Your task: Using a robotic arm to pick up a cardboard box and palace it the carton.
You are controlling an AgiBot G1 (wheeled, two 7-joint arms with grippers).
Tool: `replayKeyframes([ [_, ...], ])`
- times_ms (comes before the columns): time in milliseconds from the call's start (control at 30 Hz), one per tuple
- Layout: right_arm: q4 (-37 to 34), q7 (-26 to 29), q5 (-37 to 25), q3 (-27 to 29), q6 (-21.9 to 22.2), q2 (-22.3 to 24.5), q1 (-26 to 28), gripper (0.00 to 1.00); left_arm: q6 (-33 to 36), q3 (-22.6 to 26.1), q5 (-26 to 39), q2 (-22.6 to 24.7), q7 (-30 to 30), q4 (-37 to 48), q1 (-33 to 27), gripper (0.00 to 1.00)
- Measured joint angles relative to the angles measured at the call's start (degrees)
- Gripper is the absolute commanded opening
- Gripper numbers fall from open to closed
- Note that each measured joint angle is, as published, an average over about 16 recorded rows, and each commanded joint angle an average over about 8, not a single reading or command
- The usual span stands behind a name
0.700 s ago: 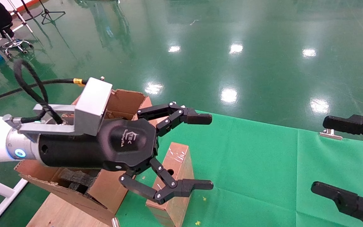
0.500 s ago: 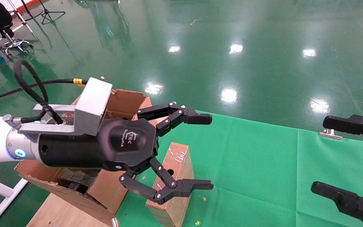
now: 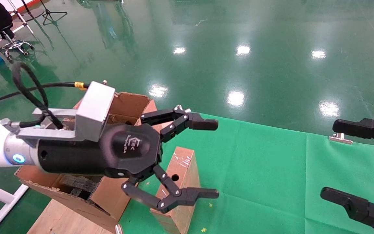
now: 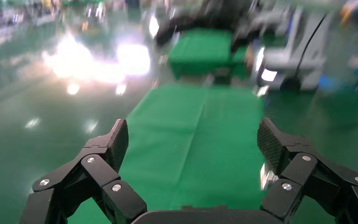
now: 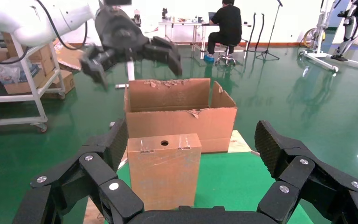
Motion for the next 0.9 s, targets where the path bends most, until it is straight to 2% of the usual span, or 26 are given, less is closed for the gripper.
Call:
replayKeyframes([
  [33, 0.0, 0.0, 0.0, 0.0, 0.0, 0.0, 0.0, 0.00, 0.0, 0.3, 0.9, -0.2, -0.2, -0.2, -0.5, 1.00],
  [300, 0.0, 0.0, 0.0, 0.0, 0.0, 0.0, 0.0, 0.00, 0.8, 3.2, 9.5, -2.3, -1.6, -1.6, -5.2, 1.00],
  [533, 0.0, 0.0, 0.0, 0.0, 0.0, 0.0, 0.0, 0.00, -0.1, 4.9, 13.7, -2.4, -5.0, -1.5, -8.2, 1.00],
  [700, 0.0, 0.0, 0.0, 0.0, 0.0, 0.0, 0.0, 0.00, -1.6, 6.8, 17.6, -1.1, -11.7, -1.2, -11.0, 1.00],
  [900, 0.0, 0.0, 0.0, 0.0, 0.0, 0.0, 0.0, 0.00, -1.9, 10.8, 25.9, 2.0, -24.0, -1.4, -17.7, 1.00],
])
